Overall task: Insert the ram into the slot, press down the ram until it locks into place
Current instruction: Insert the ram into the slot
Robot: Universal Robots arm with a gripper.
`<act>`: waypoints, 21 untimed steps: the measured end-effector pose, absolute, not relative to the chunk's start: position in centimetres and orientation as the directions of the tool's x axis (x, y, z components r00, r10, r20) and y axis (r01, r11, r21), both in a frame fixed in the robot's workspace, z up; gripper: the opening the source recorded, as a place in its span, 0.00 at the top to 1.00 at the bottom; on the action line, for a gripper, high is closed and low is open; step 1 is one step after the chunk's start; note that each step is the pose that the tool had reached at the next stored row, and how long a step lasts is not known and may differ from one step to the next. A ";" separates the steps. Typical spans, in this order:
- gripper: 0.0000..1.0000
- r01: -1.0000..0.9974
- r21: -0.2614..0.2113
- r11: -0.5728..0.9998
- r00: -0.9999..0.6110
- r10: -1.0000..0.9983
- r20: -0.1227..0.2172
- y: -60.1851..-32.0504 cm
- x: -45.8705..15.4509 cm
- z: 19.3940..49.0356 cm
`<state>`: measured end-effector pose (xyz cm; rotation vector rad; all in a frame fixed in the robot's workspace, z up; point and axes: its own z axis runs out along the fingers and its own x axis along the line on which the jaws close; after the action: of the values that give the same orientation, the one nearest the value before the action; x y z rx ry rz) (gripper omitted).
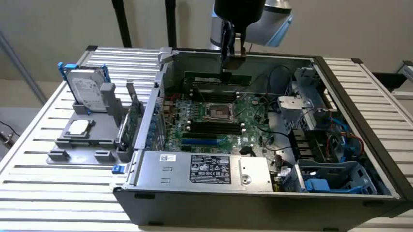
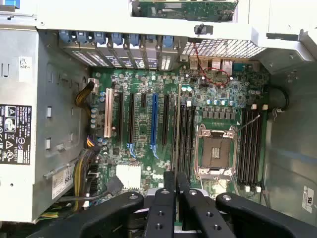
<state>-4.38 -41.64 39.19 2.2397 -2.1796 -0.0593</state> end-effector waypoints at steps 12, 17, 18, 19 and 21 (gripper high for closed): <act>0.87 -0.999 0.038 -0.028 0.027 -1.000 -0.016 -41.6 -4.4 39.2; 0.87 -0.999 0.038 -0.027 0.027 -1.000 -0.016 -40.7 -4.0 38.9; 0.87 -0.999 0.038 -0.027 0.027 -1.000 -0.016 -40.4 -3.8 38.7; 0.87 -0.999 0.038 -0.027 0.027 -1.000 -0.016 -40.1 -3.7 38.6; 0.87 -0.999 0.038 -0.027 0.027 -1.000 -0.016 -39.7 -3.5 38.2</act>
<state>-3.50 -39.71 38.19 2.2394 -2.1799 -0.0592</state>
